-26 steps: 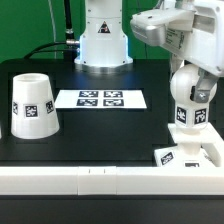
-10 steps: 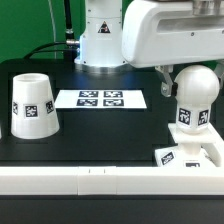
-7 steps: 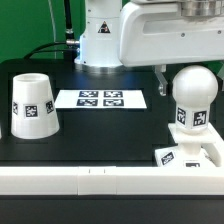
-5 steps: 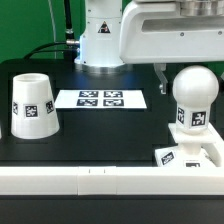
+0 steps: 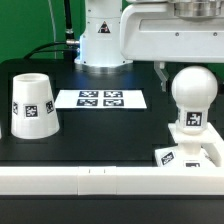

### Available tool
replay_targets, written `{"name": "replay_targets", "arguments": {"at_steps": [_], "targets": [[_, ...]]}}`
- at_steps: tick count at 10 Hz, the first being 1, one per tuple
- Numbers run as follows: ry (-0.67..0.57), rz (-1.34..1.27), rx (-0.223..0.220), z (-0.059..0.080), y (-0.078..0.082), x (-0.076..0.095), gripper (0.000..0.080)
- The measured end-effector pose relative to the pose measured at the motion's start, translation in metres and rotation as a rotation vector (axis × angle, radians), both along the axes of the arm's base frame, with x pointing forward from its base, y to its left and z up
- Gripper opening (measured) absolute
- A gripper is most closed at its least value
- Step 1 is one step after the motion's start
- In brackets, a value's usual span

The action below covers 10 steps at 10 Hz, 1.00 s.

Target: Assemble lamp

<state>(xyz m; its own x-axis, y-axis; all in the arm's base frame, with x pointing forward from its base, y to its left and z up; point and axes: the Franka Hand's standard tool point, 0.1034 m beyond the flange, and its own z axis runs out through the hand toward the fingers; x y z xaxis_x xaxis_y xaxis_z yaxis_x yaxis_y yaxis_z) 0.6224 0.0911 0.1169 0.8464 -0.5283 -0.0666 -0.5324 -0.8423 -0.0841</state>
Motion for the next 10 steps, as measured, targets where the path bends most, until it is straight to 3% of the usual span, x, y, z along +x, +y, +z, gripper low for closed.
{"name": "replay_targets", "arguments": {"at_steps": [6, 10], "targets": [[0.084, -0.587, 0.103, -0.0007, 0.0067, 0.0003, 0.0577], [0.092, -0.626, 0.111, -0.0011, 0.0061, 0.0002, 0.0581]]}}
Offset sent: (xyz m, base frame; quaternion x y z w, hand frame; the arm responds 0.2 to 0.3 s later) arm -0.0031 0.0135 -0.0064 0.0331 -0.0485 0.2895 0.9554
